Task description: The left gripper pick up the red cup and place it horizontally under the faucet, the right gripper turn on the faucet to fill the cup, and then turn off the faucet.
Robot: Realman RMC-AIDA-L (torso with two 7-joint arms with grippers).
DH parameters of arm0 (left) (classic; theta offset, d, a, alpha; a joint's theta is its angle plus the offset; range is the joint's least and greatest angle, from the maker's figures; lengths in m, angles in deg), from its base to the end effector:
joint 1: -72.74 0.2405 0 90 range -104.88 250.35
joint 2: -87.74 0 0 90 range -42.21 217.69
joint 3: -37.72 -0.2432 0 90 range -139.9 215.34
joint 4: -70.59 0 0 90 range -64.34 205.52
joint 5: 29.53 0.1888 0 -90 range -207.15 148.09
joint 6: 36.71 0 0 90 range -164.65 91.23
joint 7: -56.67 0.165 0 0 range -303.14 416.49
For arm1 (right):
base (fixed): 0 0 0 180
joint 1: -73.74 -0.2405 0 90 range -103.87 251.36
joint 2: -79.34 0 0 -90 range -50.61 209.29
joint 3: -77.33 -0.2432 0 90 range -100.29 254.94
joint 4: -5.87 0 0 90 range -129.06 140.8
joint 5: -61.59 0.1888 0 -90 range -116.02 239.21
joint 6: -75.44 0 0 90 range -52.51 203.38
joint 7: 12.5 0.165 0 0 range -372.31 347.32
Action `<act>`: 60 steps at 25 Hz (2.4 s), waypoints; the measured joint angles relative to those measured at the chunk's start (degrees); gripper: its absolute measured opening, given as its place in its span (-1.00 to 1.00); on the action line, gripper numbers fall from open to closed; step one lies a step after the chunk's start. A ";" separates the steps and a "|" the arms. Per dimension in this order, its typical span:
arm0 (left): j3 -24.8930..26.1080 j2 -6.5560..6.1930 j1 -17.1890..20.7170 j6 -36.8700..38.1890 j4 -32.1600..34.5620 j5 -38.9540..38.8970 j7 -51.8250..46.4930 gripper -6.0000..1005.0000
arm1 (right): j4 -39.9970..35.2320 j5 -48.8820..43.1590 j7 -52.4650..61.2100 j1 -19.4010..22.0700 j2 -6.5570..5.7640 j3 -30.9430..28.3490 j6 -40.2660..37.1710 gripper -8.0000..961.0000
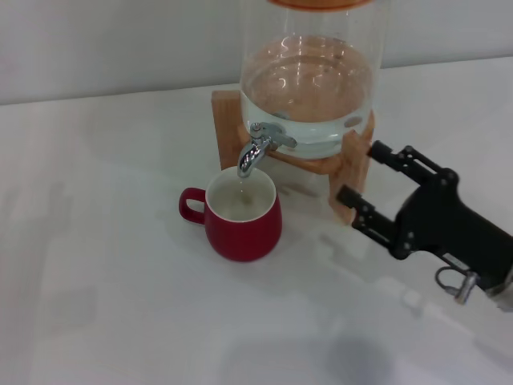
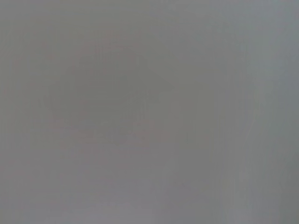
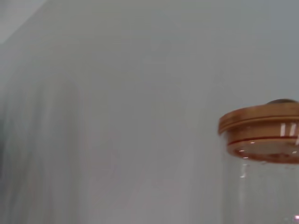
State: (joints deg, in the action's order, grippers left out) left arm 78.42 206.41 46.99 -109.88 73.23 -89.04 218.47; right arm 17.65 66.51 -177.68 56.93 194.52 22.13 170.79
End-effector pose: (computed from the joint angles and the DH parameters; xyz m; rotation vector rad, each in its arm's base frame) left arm -0.3331 0.3253 0.0405 -1.5003 -0.5708 -0.6968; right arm 0.2393 0.2485 -0.0116 -2.0472 0.0732 1.1169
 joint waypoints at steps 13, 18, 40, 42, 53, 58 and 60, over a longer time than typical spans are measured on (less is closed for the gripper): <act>-0.30 0.18 0.39 -0.20 -0.14 0.29 0.00 0.36 | 3.17 -0.62 -0.84 -2.53 0.13 2.03 -7.04 0.42; -0.35 0.21 0.56 -0.26 -0.38 0.91 0.00 0.36 | 3.82 -0.62 -0.84 -3.40 0.14 2.07 -8.15 0.42; -0.36 0.34 0.71 -0.49 -0.52 1.81 -0.01 0.36 | 4.57 -0.61 -0.84 -6.54 0.38 2.03 -11.92 0.42; -0.36 0.34 0.71 -0.49 -0.52 1.81 -0.05 0.36 | 4.57 -0.61 -0.84 -6.80 0.40 1.94 -12.20 0.42; -0.36 0.34 0.70 -0.53 -0.52 1.79 -0.06 0.36 | 4.57 -0.54 -0.84 -7.81 0.59 1.98 -13.35 0.42; -0.36 0.34 0.69 -0.57 -0.52 1.77 -0.04 0.36 | 4.58 -0.57 -0.84 -7.81 0.58 2.02 -13.35 0.42; -0.36 0.34 0.64 -0.57 -0.52 1.76 -0.03 0.36 | 4.61 -0.58 -0.84 -7.81 0.58 2.15 -13.35 0.42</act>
State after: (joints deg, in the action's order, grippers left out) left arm 78.06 206.74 47.62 -110.45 72.70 -87.28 218.44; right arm 22.25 65.93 -178.52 49.12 195.09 24.28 157.43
